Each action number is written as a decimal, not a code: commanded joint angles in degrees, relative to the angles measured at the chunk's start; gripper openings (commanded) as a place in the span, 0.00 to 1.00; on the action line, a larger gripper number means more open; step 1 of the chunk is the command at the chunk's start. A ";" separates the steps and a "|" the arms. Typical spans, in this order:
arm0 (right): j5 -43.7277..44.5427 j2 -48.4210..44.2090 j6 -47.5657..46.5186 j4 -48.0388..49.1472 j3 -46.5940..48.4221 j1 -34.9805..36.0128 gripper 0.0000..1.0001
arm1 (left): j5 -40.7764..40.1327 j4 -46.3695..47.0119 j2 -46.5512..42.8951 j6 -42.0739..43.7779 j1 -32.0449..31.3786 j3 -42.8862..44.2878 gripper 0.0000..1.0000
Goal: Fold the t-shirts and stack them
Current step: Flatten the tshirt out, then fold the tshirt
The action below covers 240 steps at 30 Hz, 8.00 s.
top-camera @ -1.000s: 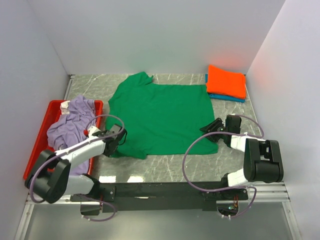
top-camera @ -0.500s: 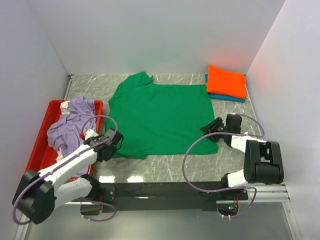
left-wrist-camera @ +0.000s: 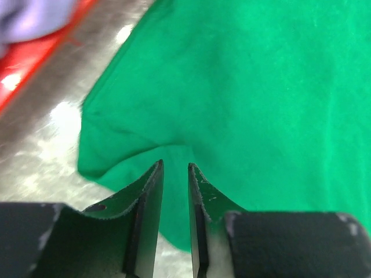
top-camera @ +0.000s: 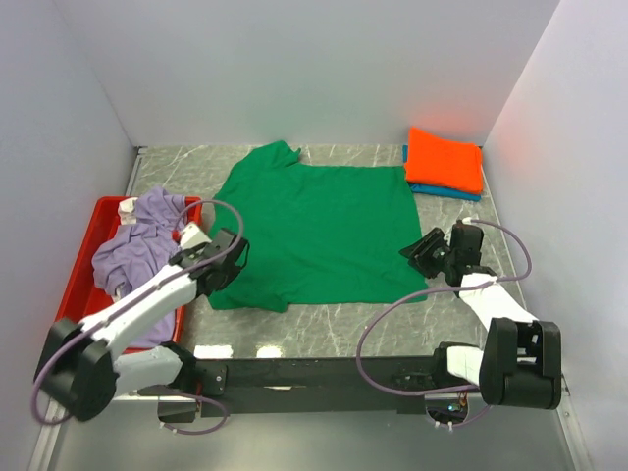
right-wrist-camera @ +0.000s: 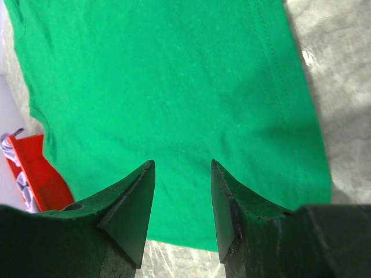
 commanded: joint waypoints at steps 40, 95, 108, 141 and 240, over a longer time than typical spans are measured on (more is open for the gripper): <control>1.92 -4.73 -3.58 -4.39 -0.79 -0.35 0.53 | 6.42 13.29 13.95 14.82 1.56 -1.99 0.30; 18.79 -12.64 2.74 -29.08 -1.93 -8.79 0.46 | 16.70 11.70 -4.15 22.99 1.38 -2.51 0.01; 16.87 -21.60 4.76 -33.14 -7.29 -8.79 0.41 | 20.05 14.25 -5.38 23.17 1.38 -4.71 0.01; 16.77 -14.13 4.68 -24.08 -6.68 -3.78 0.18 | 20.66 11.80 -7.49 23.17 1.38 -4.01 0.01; -1.33 16.28 0.28 -1.58 17.84 -8.87 0.00 | 21.45 10.21 34.43 35.91 17.90 48.11 0.01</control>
